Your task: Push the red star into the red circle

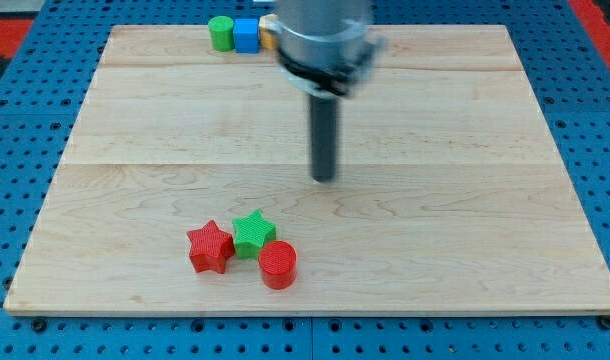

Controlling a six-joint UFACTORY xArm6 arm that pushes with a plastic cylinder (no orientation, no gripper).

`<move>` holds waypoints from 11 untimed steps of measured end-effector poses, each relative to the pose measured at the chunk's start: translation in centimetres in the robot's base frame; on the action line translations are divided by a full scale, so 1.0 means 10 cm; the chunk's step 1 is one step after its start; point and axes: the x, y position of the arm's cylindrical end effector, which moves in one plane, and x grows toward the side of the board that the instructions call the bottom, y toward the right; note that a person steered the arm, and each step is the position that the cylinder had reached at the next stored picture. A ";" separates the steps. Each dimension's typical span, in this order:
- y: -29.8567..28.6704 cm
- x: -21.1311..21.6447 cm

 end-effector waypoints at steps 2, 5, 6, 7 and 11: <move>0.57 1.04; -0.11 -0.10; -1.13 -0.37; -2.01 0.20; -0.55 0.73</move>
